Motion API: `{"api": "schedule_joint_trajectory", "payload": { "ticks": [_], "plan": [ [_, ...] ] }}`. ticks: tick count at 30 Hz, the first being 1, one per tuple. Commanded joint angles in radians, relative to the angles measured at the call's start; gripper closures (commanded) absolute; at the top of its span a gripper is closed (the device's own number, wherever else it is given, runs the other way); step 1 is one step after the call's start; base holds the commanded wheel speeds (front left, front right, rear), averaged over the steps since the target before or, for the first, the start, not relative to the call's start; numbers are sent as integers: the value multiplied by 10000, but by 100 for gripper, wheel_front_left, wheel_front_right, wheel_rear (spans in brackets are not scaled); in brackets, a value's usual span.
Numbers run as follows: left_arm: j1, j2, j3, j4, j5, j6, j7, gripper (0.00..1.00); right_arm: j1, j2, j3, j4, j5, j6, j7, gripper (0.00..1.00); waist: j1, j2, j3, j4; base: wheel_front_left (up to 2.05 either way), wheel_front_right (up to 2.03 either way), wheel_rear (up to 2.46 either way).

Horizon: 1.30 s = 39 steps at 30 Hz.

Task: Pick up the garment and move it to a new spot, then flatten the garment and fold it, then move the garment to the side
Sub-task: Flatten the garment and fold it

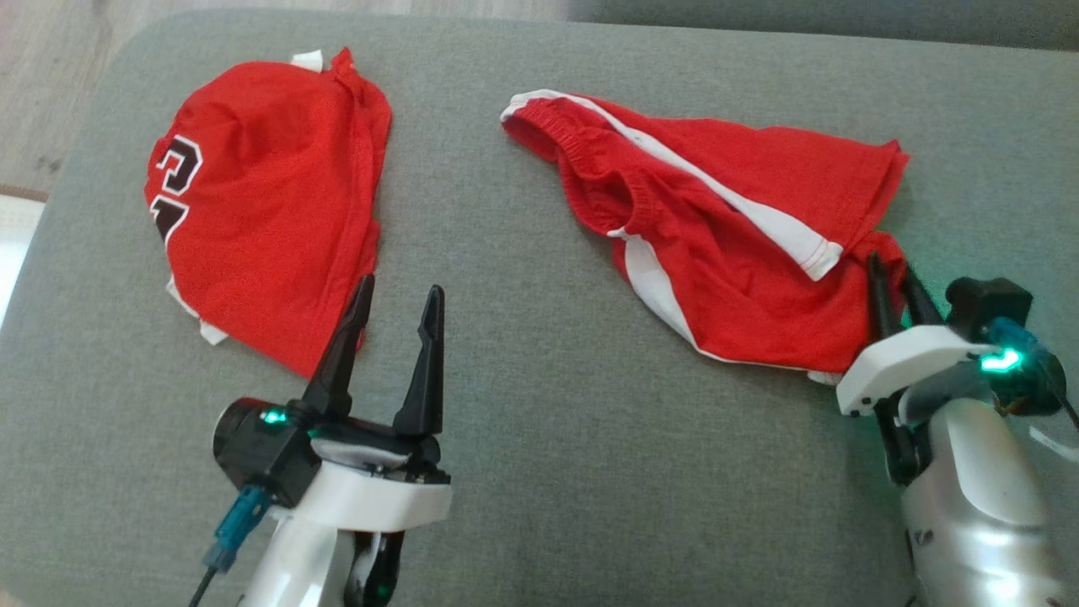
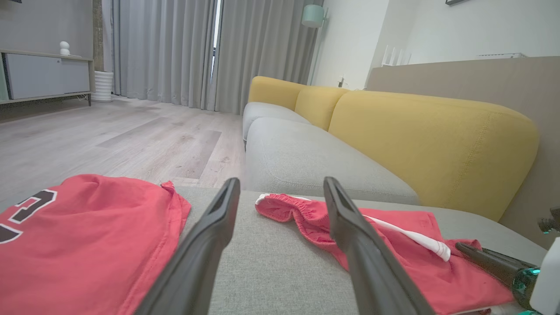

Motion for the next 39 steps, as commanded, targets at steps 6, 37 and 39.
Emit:
{"api": "schedule_joint_trajectory", "payload": {
  "ticks": [6, 37, 39],
  "plan": [
    [-359, 22, 362, -215, -17, -30, -49, 0, -818, 12, 77, 49, -156, -7, -458, 100, -2, 0, -50, -2, 0, 0, 0],
    [-328, 22, 298, -358, -207, 126, -49, 0, -2116, -1472, 69, -406, -1074, -7, 1963, 0, -2, 0, -90, -17, 0, 0, 0],
    [-328, 22, 416, -346, -178, 125, -49, 0, -2240, -1273, -143, -400, -1191, -7, 1442, 0, -2, 0, -114, -148, 0, 0, 0]
  ]
}}
